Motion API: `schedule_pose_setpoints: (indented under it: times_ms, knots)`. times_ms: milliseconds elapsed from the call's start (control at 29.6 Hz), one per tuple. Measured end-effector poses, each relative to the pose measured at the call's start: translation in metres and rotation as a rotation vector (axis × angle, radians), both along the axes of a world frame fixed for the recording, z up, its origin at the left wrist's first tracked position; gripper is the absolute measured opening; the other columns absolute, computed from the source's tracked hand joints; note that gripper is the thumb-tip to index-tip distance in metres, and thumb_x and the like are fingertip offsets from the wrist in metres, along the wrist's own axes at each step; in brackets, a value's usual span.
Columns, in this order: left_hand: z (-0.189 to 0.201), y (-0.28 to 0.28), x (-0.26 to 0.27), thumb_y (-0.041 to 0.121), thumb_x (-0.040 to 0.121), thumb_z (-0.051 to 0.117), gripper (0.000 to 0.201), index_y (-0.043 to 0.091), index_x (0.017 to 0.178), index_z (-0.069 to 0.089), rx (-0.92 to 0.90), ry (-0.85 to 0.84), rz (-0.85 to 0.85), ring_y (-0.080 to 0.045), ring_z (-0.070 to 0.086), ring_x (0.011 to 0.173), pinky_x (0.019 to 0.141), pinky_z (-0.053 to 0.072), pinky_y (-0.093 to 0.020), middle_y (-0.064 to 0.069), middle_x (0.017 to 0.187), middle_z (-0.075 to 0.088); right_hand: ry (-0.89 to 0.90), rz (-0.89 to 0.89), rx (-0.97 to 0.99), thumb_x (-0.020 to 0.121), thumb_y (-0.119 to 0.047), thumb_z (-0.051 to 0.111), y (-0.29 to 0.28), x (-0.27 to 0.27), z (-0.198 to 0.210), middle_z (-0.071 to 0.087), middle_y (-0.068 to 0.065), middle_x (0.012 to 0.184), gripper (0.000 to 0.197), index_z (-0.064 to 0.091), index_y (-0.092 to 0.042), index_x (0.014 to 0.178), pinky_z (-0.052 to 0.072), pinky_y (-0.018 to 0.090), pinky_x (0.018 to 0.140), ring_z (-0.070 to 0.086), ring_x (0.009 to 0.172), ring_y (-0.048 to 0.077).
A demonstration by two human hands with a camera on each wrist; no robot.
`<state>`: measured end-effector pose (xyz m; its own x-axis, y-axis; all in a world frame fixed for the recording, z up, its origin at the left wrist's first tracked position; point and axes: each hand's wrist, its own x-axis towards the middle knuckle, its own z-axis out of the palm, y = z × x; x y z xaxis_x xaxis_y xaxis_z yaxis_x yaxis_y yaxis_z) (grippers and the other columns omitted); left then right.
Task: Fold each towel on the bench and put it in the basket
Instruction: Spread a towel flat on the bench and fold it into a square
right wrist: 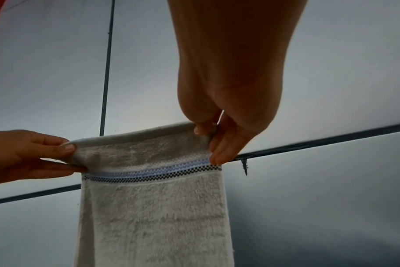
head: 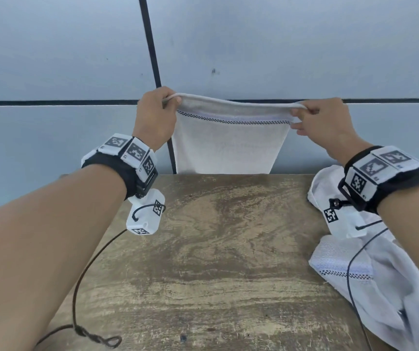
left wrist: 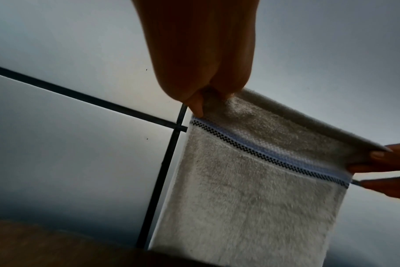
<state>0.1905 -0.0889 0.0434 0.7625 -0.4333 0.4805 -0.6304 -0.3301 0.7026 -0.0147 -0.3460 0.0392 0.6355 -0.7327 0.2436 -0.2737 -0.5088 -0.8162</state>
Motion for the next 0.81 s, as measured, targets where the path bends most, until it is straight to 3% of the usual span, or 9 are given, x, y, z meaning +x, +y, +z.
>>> schedule_pose_setpoints:
  times_ms: [101, 169, 236, 371, 472, 540, 607, 742, 810]
  knots:
    - [-0.011, 0.013, 0.001, 0.024, 0.101, 0.053, 0.023, 0.007, 0.096, 0.067, 0.079, 0.0, -0.008, -0.008, 0.044, 0.056, 0.055, 0.035, -0.025, -0.003, 0.074, 0.057, 0.109, 0.11, 0.009, 0.097, -0.027, 0.063, -0.001, -0.008, -0.013, 0.076, 0.009, 0.098, 0.015, 0.078, -0.029, 0.094, 0.059, 0.047, 0.091, 0.074, 0.096, 0.025]
    - [-0.015, 0.021, 0.0, 0.027, 0.101, 0.055, 0.024, 0.008, 0.097, 0.068, 0.142, 0.017, -0.019, -0.009, 0.044, 0.054, 0.052, 0.036, -0.022, -0.005, 0.077, 0.059, 0.083, 0.102, -0.01, 0.097, -0.028, 0.063, 0.002, -0.014, -0.019, 0.074, 0.017, 0.103, 0.016, 0.077, -0.034, 0.092, 0.057, 0.051, 0.093, 0.072, 0.099, 0.032]
    - [-0.015, 0.026, -0.003, 0.028, 0.1, 0.056, 0.025, 0.008, 0.095, 0.068, 0.165, 0.01, -0.023, -0.009, 0.044, 0.053, 0.051, 0.035, -0.019, -0.003, 0.075, 0.058, 0.008, 0.078, -0.018, 0.097, -0.027, 0.064, 0.006, -0.015, -0.019, 0.074, 0.017, 0.101, 0.018, 0.077, -0.038, 0.091, 0.057, 0.054, 0.091, 0.072, 0.098, 0.035]
    - [-0.008, 0.037, -0.006, 0.023, 0.099, 0.058, 0.021, 0.006, 0.093, 0.069, 0.204, 0.005, -0.033, -0.016, 0.053, 0.06, 0.057, 0.044, -0.025, -0.007, 0.077, 0.064, 0.019, 0.074, -0.084, 0.098, -0.025, 0.062, 0.012, -0.021, -0.016, 0.076, 0.012, 0.096, 0.016, 0.077, -0.02, 0.096, 0.059, 0.046, 0.089, 0.075, 0.083, 0.018]
    - [-0.01, 0.048, -0.011, 0.013, 0.098, 0.056, 0.016, 0.004, 0.093, 0.069, 0.318, 0.023, -0.073, -0.036, 0.066, 0.082, 0.072, 0.054, -0.042, -0.017, 0.086, 0.069, 0.12, 0.073, -0.251, 0.099, -0.024, 0.058, 0.015, -0.029, -0.016, 0.072, 0.016, 0.088, 0.02, 0.073, -0.013, 0.093, 0.054, 0.037, 0.075, 0.07, 0.085, 0.032]
    - [-0.014, 0.059, -0.021, 0.009, 0.097, 0.056, 0.015, 0.003, 0.095, 0.069, 0.411, 0.025, -0.091, -0.036, 0.067, 0.086, 0.072, 0.053, -0.04, -0.016, 0.088, 0.069, 0.238, 0.112, -0.362, 0.1, -0.023, 0.057, 0.024, -0.04, -0.016, 0.068, 0.013, 0.088, 0.02, 0.072, -0.011, 0.096, 0.041, 0.031, 0.067, 0.063, 0.088, 0.033]
    - [-0.023, 0.072, -0.031, 0.01, 0.097, 0.057, 0.015, 0.003, 0.097, 0.07, 0.477, 0.057, -0.105, -0.032, 0.068, 0.081, 0.064, 0.051, -0.032, -0.016, 0.086, 0.07, 0.33, 0.185, -0.397, 0.1, -0.023, 0.059, 0.031, -0.056, -0.024, 0.065, 0.008, 0.094, 0.019, 0.073, -0.01, 0.097, 0.034, 0.029, 0.075, 0.059, 0.092, 0.027]
    - [-0.051, 0.109, -0.059, 0.012, 0.095, 0.061, 0.013, 0.009, 0.094, 0.073, 0.74, 0.148, -0.193, -0.018, 0.059, 0.057, 0.048, 0.038, -0.022, -0.009, 0.071, 0.069, 0.594, 0.491, -0.36, 0.097, -0.027, 0.062, 0.051, -0.102, -0.059, 0.068, -0.002, 0.101, 0.02, 0.074, -0.01, 0.101, 0.04, 0.025, 0.085, 0.061, 0.098, 0.019]
    - [-0.061, 0.123, -0.076, 0.008, 0.092, 0.061, 0.014, 0.013, 0.092, 0.075, 0.895, 0.143, -0.277, -0.019, 0.061, 0.065, 0.051, 0.039, -0.021, -0.008, 0.079, 0.072, 0.664, 0.53, -0.291, 0.099, -0.028, 0.06, 0.066, -0.123, -0.078, 0.065, -0.004, 0.083, 0.021, 0.071, -0.01, 0.094, 0.04, 0.02, 0.073, 0.059, 0.081, 0.014]
